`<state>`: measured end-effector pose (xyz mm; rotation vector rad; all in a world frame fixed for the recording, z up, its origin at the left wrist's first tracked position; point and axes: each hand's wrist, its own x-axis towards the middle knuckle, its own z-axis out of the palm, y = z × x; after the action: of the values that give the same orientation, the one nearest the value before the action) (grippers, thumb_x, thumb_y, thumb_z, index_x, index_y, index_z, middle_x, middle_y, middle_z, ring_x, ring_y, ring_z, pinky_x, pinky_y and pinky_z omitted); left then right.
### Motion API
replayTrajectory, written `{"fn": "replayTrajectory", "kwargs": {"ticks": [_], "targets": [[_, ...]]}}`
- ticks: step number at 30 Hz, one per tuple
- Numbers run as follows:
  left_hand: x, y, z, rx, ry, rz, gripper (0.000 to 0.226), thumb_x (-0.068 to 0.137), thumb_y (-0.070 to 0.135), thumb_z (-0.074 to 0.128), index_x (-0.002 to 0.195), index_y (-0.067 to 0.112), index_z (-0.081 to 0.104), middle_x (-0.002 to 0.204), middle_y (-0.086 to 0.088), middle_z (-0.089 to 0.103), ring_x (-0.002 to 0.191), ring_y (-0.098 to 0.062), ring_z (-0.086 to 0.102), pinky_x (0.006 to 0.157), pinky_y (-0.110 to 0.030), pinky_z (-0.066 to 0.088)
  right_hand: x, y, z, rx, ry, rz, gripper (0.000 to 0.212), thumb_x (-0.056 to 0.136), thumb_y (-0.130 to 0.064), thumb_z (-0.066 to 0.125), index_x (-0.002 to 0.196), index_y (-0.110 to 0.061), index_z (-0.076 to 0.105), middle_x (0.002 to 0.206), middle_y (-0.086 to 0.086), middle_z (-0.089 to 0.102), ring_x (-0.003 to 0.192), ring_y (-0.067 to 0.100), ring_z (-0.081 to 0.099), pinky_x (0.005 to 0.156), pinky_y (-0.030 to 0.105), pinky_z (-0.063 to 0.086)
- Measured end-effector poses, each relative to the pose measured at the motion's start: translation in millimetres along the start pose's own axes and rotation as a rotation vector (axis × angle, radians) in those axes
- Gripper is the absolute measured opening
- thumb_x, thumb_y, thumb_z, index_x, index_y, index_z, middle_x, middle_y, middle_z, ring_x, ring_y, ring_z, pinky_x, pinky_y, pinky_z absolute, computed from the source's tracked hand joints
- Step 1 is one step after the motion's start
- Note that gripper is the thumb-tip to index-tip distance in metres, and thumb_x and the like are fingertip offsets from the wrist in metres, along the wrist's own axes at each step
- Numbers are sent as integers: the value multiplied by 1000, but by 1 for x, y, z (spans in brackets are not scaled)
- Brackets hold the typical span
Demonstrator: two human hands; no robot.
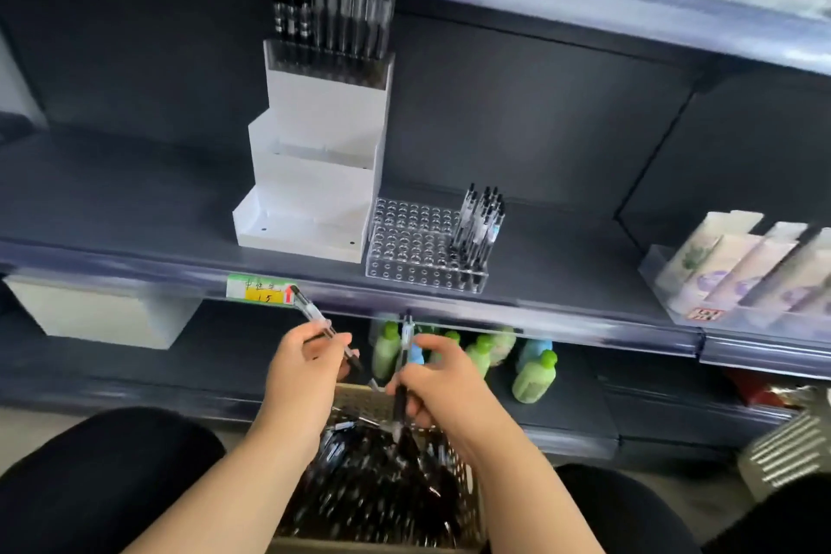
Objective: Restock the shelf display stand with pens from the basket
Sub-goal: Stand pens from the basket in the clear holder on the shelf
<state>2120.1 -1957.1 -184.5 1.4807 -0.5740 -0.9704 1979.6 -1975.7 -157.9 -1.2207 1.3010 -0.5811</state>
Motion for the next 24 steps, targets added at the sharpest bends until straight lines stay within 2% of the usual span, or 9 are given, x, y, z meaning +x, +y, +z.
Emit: {"fn": "replayTrajectory", "kwargs": {"ticks": [2,3,5,8,12,15,17,19,24], "targets": [[5,21,11,-10,-61,69,19,90,11,60,108,16,59,97,-3,67,87,-17,67,85,-35,53,-1,-21,-17,19,37,-115,56,84,-1,52,129,-25,30,78,7,69,47,14,52,41,22,36],[9,31,17,-18,-87,103,16,90,11,59,105,17,60,96,-3,67,88,-18,67,85,-35,54,0,-33,-26,30,69,-171,53,85,1,53,128,-22,32,80,7,69,47,13,54,40,21,37],[17,48,29,-12,-120,169,14,91,10,58,95,24,61,92,-2,68,88,-19,69,85,-36,54,5,-59,-41,54,166,-278,36,87,3,50,119,-10,43,79,8,68,46,13,56,38,21,37],[32,71,51,41,-187,274,14,91,16,57,93,29,61,86,4,71,86,-15,69,88,-39,53,23,-93,-63,73,257,-380,11,93,-5,45,99,-9,53,79,8,70,50,19,61,38,22,40],[53,89,80,144,-239,436,16,89,20,59,91,36,61,91,9,69,90,-9,66,89,-32,52,54,-119,-79,-248,467,-489,18,94,-26,49,78,-21,57,70,-1,69,57,14,62,56,26,47],[69,87,93,168,-248,491,20,88,19,61,86,38,60,88,13,69,84,-1,65,79,-17,50,73,-119,-84,-286,587,-604,17,89,-24,57,82,-35,46,75,-7,66,69,12,65,69,28,49],[81,85,102,181,-255,497,20,87,18,62,86,37,60,86,14,68,79,5,63,73,-9,49,84,-117,-87,-249,599,-610,28,88,-19,59,87,-39,39,80,-7,66,71,9,66,66,23,51],[89,84,109,202,-268,502,20,87,17,62,88,36,60,86,15,68,79,6,62,70,-5,46,92,-114,-89,-239,602,-584,26,89,-18,56,92,-37,38,82,-8,68,68,5,65,58,15,49],[98,72,121,133,-292,469,18,88,17,62,92,35,62,90,10,69,84,-2,66,77,-11,50,105,-106,-94,-415,661,-601,5,92,-29,51,88,-27,53,77,-10,63,70,5,59,58,9,40]]}}
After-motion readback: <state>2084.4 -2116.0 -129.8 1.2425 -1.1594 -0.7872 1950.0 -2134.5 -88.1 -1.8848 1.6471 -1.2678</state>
